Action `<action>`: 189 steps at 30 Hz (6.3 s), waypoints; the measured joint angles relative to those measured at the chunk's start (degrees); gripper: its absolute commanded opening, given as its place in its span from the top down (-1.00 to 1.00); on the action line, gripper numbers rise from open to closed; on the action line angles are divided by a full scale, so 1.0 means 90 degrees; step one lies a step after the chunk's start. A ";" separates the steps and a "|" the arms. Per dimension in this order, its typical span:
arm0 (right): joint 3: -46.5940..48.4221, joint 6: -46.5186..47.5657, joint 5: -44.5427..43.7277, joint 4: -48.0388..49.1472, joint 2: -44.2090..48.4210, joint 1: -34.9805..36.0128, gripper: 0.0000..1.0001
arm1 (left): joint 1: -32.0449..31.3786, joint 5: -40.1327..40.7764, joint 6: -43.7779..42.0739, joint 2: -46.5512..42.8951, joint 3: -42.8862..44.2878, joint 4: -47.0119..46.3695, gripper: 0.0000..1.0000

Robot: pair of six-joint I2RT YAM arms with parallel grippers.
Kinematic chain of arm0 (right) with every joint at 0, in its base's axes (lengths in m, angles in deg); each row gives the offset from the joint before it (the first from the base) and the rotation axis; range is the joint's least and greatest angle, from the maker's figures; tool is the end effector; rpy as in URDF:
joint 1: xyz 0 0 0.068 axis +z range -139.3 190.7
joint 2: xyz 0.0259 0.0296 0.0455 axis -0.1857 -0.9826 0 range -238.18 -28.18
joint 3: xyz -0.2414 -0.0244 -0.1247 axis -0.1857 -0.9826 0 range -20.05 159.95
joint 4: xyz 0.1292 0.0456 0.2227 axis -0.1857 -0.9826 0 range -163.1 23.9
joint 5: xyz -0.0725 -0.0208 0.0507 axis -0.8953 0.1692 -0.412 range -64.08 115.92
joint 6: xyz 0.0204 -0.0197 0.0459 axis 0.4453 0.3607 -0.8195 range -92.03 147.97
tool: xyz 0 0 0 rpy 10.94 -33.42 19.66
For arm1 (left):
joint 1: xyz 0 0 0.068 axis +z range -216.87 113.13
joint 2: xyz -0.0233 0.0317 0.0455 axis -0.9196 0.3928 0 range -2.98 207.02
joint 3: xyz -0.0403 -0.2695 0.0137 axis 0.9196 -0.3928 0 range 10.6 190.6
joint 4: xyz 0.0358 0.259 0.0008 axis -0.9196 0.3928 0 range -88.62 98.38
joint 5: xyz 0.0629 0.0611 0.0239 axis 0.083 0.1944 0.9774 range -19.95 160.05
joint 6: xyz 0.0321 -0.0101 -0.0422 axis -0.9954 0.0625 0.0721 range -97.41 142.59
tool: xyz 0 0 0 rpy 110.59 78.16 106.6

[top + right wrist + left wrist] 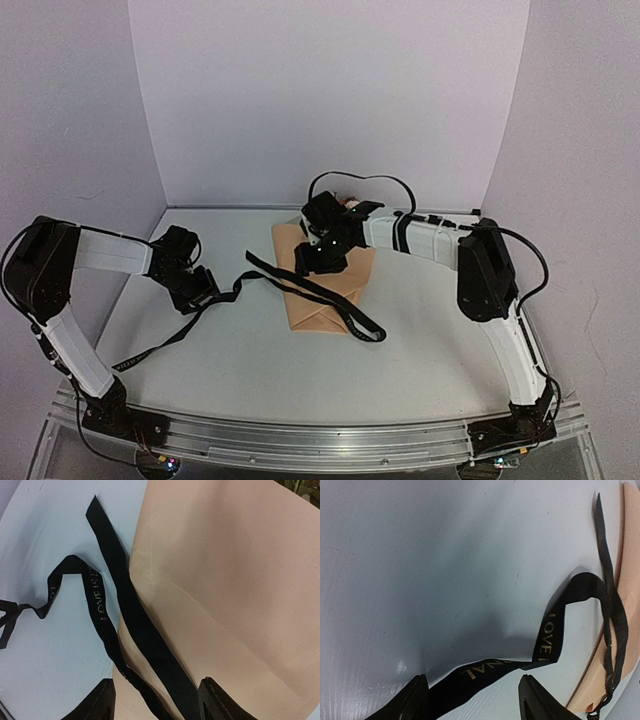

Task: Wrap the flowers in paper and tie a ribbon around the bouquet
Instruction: Straighten the ribbon at the center of the board.

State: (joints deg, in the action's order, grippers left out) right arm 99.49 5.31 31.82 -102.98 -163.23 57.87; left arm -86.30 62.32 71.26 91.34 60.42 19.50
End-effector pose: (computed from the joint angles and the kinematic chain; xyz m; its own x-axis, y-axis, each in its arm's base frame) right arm 0.3547 0.3880 0.2056 -0.7945 -0.2932 -0.5318 -0.5050 0.8054 0.3104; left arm 0.2878 -0.1065 0.1507 -0.8444 -0.4912 -0.2140 -0.3727 0.8254 -0.4241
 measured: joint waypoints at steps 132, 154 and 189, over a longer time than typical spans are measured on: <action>-0.7202 -0.2545 -0.3532 -0.0648 0.5904 -0.2132 1.00 | 0.0307 0.1055 -0.1470 -0.0803 0.0154 0.1144 0.99; -0.6981 -0.3362 -0.4573 -0.1796 0.8694 -0.3103 1.00 | 0.0198 0.0249 -0.1769 -0.0344 0.0163 0.1060 0.99; -0.6735 -0.2712 -0.1604 -0.0181 0.5717 -0.1853 -0.67 | -0.0058 -0.0941 -0.1423 -0.0975 0.0675 0.0329 -0.49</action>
State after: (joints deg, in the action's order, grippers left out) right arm 38.87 -19.10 17.39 -104.62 -111.78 41.20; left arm -86.81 53.85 58.45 82.57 66.50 22.46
